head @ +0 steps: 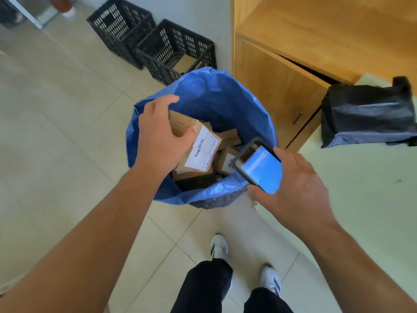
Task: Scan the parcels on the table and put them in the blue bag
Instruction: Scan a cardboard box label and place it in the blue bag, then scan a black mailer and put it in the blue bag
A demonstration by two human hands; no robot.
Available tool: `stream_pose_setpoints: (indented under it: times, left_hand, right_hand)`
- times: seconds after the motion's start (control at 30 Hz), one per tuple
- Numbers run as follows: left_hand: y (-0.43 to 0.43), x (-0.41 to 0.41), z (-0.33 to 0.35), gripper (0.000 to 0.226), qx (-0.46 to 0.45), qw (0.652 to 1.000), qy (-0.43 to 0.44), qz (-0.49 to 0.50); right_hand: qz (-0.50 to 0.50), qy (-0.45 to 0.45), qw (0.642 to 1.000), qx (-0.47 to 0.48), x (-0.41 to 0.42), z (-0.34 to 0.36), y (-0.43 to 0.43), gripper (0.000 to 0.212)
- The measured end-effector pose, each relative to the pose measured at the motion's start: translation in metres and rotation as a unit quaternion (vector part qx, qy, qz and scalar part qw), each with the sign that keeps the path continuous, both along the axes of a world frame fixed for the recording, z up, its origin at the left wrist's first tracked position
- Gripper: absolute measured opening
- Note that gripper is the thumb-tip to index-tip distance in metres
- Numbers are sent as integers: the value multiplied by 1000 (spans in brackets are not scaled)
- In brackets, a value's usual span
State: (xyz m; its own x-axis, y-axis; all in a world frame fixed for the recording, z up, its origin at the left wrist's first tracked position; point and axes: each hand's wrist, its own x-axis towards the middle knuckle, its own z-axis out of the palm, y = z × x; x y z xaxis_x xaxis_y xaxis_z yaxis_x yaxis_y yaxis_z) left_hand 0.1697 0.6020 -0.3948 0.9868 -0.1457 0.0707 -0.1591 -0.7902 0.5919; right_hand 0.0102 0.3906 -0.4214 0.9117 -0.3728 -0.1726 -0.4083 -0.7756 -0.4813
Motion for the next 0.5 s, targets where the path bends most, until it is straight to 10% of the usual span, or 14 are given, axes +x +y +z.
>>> stream_pose_setpoints:
  times: [0.5]
  left_hand:
    - [-109,46,-8,63,13,989,7,-147]
  right_hand:
    - [-99,8,995,-27,-1,19,-47,80]
